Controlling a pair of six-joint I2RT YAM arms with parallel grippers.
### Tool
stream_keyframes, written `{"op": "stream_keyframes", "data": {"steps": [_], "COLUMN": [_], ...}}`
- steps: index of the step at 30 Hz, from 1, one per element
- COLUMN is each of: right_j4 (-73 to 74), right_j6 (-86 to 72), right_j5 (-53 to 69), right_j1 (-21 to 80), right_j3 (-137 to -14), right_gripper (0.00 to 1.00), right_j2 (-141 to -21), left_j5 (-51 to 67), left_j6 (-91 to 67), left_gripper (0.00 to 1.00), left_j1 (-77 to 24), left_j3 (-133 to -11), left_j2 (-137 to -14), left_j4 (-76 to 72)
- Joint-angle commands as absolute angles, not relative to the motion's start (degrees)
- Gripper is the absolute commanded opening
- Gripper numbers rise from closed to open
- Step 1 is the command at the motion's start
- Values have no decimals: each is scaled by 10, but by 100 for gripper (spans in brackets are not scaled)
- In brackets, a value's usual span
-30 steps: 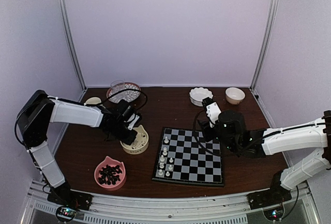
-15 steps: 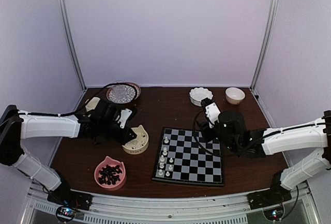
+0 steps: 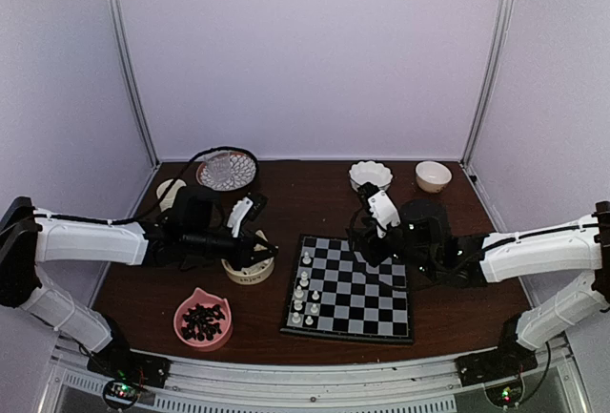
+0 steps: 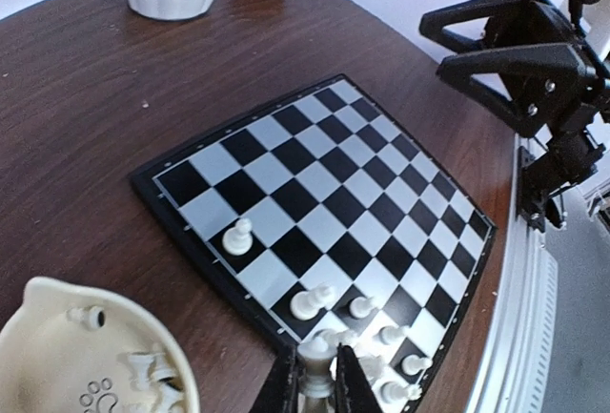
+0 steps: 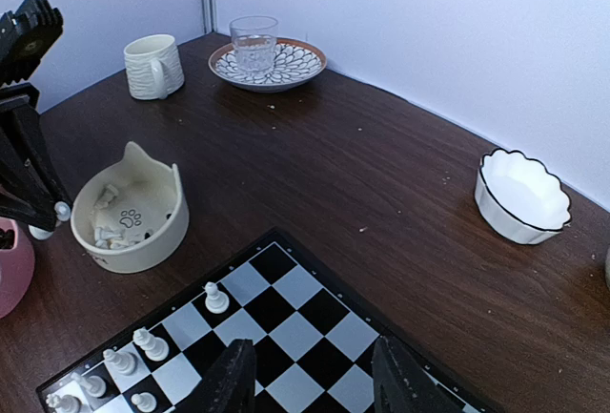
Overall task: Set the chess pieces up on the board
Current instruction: Pass from the left arm to the right
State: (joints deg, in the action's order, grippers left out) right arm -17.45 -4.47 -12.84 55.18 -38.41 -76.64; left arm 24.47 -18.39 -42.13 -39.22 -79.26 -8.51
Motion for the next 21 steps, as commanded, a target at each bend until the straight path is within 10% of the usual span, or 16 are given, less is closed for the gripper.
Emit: {"op": "stream_keyframes", "data": {"steps": [1, 21], "right_j4": [-192, -183], "right_j6": [-39, -94], "right_j5": [-63, -217], "right_j1": [549, 543], "right_j3": [-386, -273], "right_gripper": [45, 50], "right_j2": [-756, -656], "left_j5": [286, 199], "left_j6": [-230, -237], "left_gripper": [6, 6], "left_j1": [-445, -521], "left_j3": [-446, -686], "left_j2": [-835, -1091], "left_j4": [-153, -174]}}
